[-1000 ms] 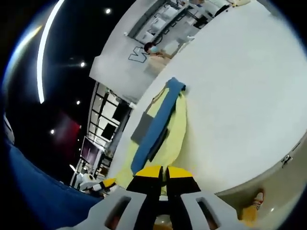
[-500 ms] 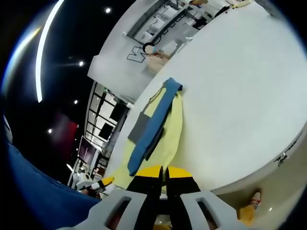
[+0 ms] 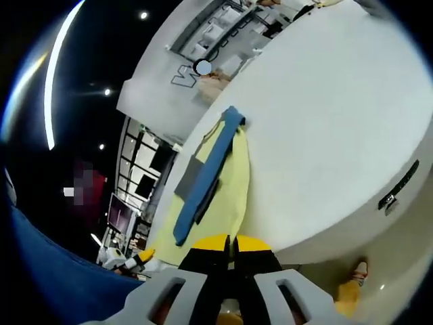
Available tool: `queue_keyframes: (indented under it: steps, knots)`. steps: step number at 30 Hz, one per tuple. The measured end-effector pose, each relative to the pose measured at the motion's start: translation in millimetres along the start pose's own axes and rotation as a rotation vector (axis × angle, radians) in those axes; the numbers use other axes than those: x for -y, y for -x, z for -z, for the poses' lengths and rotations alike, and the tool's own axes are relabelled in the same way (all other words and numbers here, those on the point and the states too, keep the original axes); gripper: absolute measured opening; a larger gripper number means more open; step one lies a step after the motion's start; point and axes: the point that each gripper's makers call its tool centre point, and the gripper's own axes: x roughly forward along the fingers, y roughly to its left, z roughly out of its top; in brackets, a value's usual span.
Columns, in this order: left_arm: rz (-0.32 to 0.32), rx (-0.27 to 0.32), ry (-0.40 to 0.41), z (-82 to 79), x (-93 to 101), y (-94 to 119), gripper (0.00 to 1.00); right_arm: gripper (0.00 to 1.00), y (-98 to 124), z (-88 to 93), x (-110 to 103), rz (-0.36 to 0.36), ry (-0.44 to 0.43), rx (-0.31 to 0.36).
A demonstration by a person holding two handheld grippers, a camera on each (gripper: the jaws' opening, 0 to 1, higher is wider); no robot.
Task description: Fold the garment on the visible template until the final outline fits inside the template.
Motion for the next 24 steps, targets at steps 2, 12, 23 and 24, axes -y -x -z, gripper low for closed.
queue_keyframes:
  steps: [2,12,23,24]
  knots:
    - [-0.010,0.018,0.034,-2.2,-3.2,1,0.00,0.00,1,-0.8,0,0.000,0.001,-0.001]
    - [-0.081,0.060,0.081,-14.2,-11.2,3,0.00,0.00,2,0.3,0,0.003,0.020,-0.010]
    - [-0.121,0.070,0.044,-12.9,-24.0,11,0.00,0.00,7,1.5,13,0.036,0.015,0.000]
    - [-0.131,0.072,0.038,-11.0,-23.0,14,0.00,0.00,8,2.6,16,0.046,0.010,-0.001]
